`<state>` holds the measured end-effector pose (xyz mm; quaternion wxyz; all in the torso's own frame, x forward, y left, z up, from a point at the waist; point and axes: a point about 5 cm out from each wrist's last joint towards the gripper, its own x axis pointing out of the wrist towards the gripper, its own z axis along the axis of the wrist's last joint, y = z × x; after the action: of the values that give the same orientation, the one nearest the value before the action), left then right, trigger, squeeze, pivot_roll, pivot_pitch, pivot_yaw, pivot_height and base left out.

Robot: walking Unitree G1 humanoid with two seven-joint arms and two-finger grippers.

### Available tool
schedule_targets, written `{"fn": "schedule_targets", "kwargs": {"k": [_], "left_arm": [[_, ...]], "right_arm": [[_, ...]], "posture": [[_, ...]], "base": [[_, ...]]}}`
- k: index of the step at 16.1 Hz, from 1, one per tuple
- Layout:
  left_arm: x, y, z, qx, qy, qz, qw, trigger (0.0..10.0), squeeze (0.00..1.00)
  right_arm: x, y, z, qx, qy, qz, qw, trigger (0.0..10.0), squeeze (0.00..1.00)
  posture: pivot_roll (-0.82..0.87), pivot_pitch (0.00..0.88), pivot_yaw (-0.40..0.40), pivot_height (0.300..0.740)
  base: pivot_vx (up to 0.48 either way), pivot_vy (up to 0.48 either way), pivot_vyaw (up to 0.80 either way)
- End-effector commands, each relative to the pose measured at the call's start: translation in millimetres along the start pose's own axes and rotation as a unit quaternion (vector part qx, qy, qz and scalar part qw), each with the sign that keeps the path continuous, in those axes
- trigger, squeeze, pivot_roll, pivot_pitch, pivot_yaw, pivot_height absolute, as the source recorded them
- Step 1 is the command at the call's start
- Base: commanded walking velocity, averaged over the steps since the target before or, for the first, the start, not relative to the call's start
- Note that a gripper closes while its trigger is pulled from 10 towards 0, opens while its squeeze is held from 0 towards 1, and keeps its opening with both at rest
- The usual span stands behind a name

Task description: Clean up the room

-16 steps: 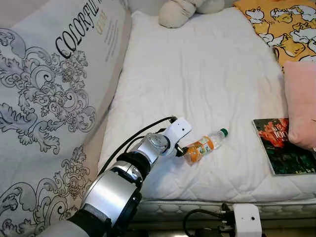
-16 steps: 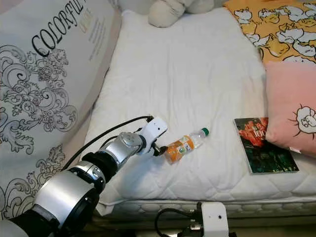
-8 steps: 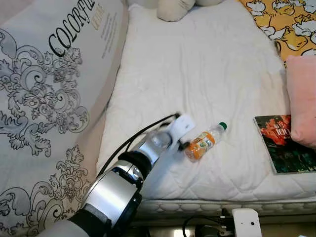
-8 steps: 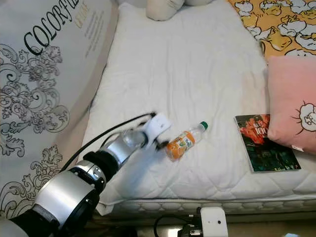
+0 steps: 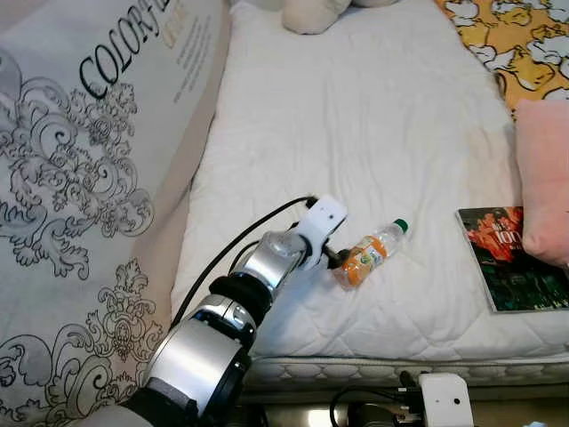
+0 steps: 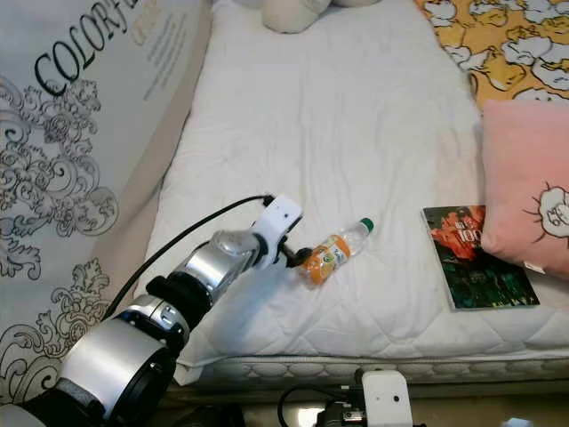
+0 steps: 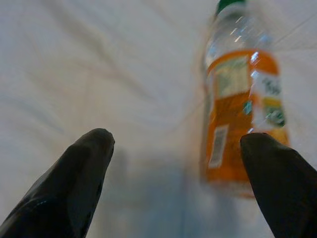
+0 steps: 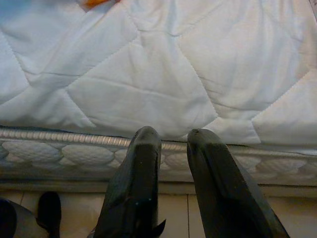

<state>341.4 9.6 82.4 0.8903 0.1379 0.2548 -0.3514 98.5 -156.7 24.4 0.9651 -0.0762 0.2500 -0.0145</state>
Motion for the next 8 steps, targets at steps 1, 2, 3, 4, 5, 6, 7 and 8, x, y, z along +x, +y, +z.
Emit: {"fn": "schedule_targets", "kwargs": {"k": [1, 2, 3, 4, 5, 6, 7, 8], "left_arm": [[17.7, -81.8, -2, -0.066, 0.008, -0.089, 0.994, 10.0, 0.00], [18.6, -88.3, -1, -0.074, 0.012, -0.096, 0.993, 10.0, 0.00], [19.1, -93.7, 4, -0.078, 0.009, -0.105, 0.991, 10.0, 0.00], [19.1, -97.8, 13, -0.072, -0.002, -0.113, 0.991, 10.0, 0.00], [18.3, -99.5, 22, -0.057, -0.017, -0.120, 0.991, 10.0, 0.00], [17.7, -101.9, 24, -0.058, -0.019, -0.127, 0.990, 10.0, 0.00], [17.7, -103.8, 23, -0.050, -0.018, -0.128, 0.990, 10.0, 0.00], [17.3, -105.9, 23, -0.033, -0.020, -0.128, 0.991, 10.0, 0.00]], "right_arm": [[-1.6, -1.1, -3, 0.003, 0.007, 0.000, 1.000, 10.0, 0.00], [-2.4, -1.9, -4, 0.001, 0.008, 0.001, 1.000, 10.0, 0.00], [-3.0, -2.3, -4, 0.000, 0.009, 0.001, 1.000, 10.0, 0.00], [-3.2, -2.3, -5, -0.001, 0.009, 0.002, 1.000, 10.0, 0.00], [-3.2, -2.4, -5, -0.002, 0.010, 0.002, 1.000, 10.0, 0.00], [-3.0, -3.1, -5, -0.002, 0.010, 0.001, 1.000, 10.0, 0.00], [-2.5, -3.3, -6, -0.002, 0.011, 0.000, 1.000, 10.0, 0.00], [-2.1, -2.6, -7, -0.002, 0.012, 0.001, 1.000, 10.0, 0.00]], "posture": [[-0.18, 0.117, 0.105, 0.740], [-0.18, 0.120, 0.101, 0.740], [-0.18, 0.121, 0.100, 0.740], [-0.19, 0.122, 0.101, 0.740], [-0.19, 0.123, 0.103, 0.740], [-0.18, 0.122, 0.105, 0.740], [-0.18, 0.121, 0.106, 0.740], [-0.18, 0.121, 0.108, 0.740]], "base": [[0.000, 0.000, 0.00], [0.000, 0.000, 0.00], [0.000, 0.000, 0.00], [0.000, 0.000, 0.00], [0.000, 0.000, 0.00], [0.000, 0.000, 0.00], [0.000, 0.000, 0.00], [0.000, 0.000, 0.00]]}}
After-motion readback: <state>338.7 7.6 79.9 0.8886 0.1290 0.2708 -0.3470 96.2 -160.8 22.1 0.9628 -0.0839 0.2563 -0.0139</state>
